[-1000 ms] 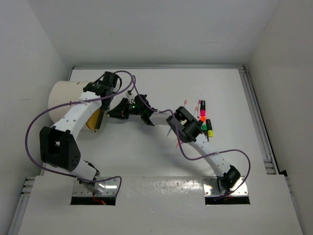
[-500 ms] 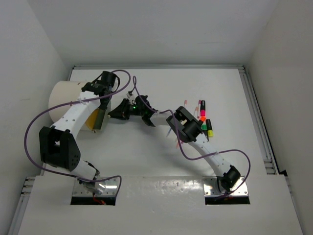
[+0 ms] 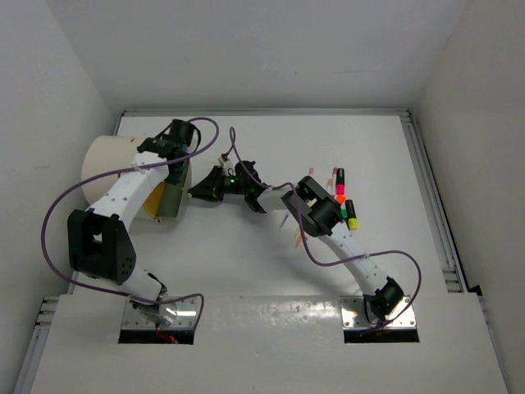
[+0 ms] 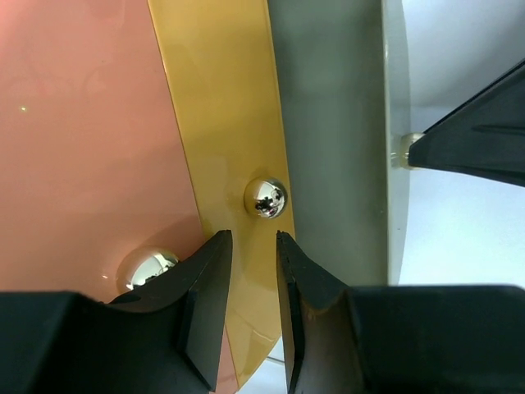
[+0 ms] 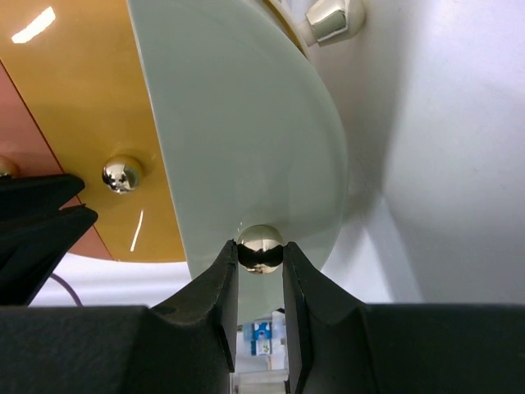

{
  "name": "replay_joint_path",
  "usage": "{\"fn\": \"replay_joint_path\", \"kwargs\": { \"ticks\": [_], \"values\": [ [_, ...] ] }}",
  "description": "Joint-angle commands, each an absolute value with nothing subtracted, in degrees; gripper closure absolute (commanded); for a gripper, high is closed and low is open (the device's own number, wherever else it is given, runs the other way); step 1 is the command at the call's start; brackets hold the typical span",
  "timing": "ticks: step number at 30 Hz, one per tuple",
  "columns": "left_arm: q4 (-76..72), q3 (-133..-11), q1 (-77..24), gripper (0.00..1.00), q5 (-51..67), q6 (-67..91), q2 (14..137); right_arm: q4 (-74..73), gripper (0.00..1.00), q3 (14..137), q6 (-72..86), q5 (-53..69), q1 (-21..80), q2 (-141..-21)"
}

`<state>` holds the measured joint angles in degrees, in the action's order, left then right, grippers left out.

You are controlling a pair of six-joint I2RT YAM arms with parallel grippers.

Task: Sort the stationery into containers
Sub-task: Open the drawer in the storage box.

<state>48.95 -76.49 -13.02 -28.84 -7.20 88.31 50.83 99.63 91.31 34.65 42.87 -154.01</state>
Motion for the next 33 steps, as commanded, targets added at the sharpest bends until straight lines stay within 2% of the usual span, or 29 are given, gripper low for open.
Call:
{"fn": "replay_joint_path", "kwargs": {
  "ticks": [1, 6, 10, 11, 12, 18, 19, 20, 21, 22, 25, 26, 30, 33],
  "values": [
    [49.0, -78.0, -11.7, 0.65, -29.7, -6.8, 88.6, 55.7, 1.00, 98.0, 91.8, 35.3, 42.1, -149.1],
    [49.1, -78.6, -11.7, 0.61, -28.0, -7.0, 88.2, 56.0, 1.00, 96.4, 91.4, 36.1, 41.7, -148.4],
    [49.0, -78.8, -12.0, 0.60, -27.5, -6.9, 88.1, 55.3, 0.84, 96.4, 91.1, 36.6, 41.7, -148.4],
    [49.1, -79.0, -12.1, 0.59, -27.2, -6.9, 88.1, 55.1, 0.70, 96.2, 91.1, 36.6, 41.6, -148.4],
    [49.0, -79.2, -12.1, 0.59, -26.8, -6.9, 87.9, 54.9, 0.61, 96.1, 91.1, 36.7, 41.6, -148.3],
    [48.9, -80.6, -12.3, 0.54, -22.3, -7.6, 86.9, 53.2, 0.16, 95.4, 89.7, 37.4, 41.5, -147.3],
    [48.7, -80.9, -12.2, 0.53, -20.8, -8.0, 86.0, 52.6, 0.16, 95.4, 89.3, 37.6, 41.3, -147.3],
    [48.1, -81.0, -12.2, 0.48, -17.3, -8.3, 84.5, 52.3, 0.09, 95.2, 89.0, 37.6, 41.3, -146.8],
    [47.4, -81.0, -12.2, 0.45, -15.5, -8.6, 83.7, 52.0, 0.06, 95.0, 88.8, 37.8, 41.3, -146.5],
    [46.6, -80.9, -12.3, 0.43, -14.5, -8.7, 82.9, 51.6, 0.05, 94.4, 88.1, 37.8, 41.1, -146.1],
    [45.4, -82.9, -12.8, 0.25, -9.1, -9.1, 80.6, 50.3, 0.03, 91.8, 86.5, 38.3, 40.5, -144.1],
    [44.7, -84.0, -12.8, 0.17, -7.9, -9.1, 80.2, 49.8, 0.04, 91.1, 85.9, 38.5, 40.2, -143.3],
    [43.4, -88.6, -12.7, 0.15, -2.2, -8.9, 78.7, 47.3, 0.10, 87.9, 82.6, 39.7, 38.2, -139.5],
    [41.9, -92.3, -12.7, 0.15, 1.1, -8.2, 77.3, 42.3, 0.27, 85.3, 75.7, 40.9, 37.1, -134.4]
  ]
}}
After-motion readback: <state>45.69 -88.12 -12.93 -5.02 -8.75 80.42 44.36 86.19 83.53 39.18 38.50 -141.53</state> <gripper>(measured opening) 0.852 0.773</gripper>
